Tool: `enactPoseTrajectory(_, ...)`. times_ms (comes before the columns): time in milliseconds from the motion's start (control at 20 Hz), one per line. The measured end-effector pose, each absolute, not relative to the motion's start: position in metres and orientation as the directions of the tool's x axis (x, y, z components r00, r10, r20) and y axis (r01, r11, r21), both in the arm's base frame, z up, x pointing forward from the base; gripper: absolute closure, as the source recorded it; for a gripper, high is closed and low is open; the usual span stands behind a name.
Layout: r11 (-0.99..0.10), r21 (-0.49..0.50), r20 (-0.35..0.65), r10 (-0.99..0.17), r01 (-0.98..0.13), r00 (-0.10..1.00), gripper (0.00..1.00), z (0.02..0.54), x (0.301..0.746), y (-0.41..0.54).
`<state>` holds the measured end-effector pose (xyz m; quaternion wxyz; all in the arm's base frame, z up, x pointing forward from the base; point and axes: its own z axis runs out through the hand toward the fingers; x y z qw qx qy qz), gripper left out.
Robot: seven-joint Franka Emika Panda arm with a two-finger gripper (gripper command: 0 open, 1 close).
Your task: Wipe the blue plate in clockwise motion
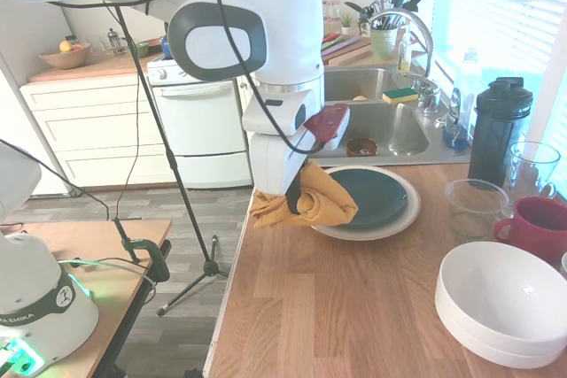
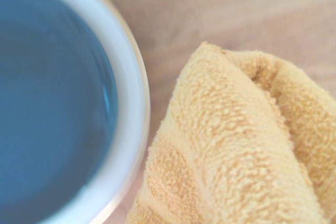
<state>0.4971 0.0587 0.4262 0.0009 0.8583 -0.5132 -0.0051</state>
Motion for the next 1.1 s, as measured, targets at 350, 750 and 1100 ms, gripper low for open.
enactPoseTrajectory(350,-0.507,0.040,-0.011,-0.862,-0.861,0.507,1.00,0.391,0.464,0.072)
enactPoseTrajectory(750,-0.547,0.039,-0.014,-0.837,-0.837,0.546,1.00,0.367,0.463,0.082)
enactPoseTrajectory(1100,-0.574,0.034,-0.021,-0.819,-0.818,0.574,1.00,0.337,0.479,0.086)
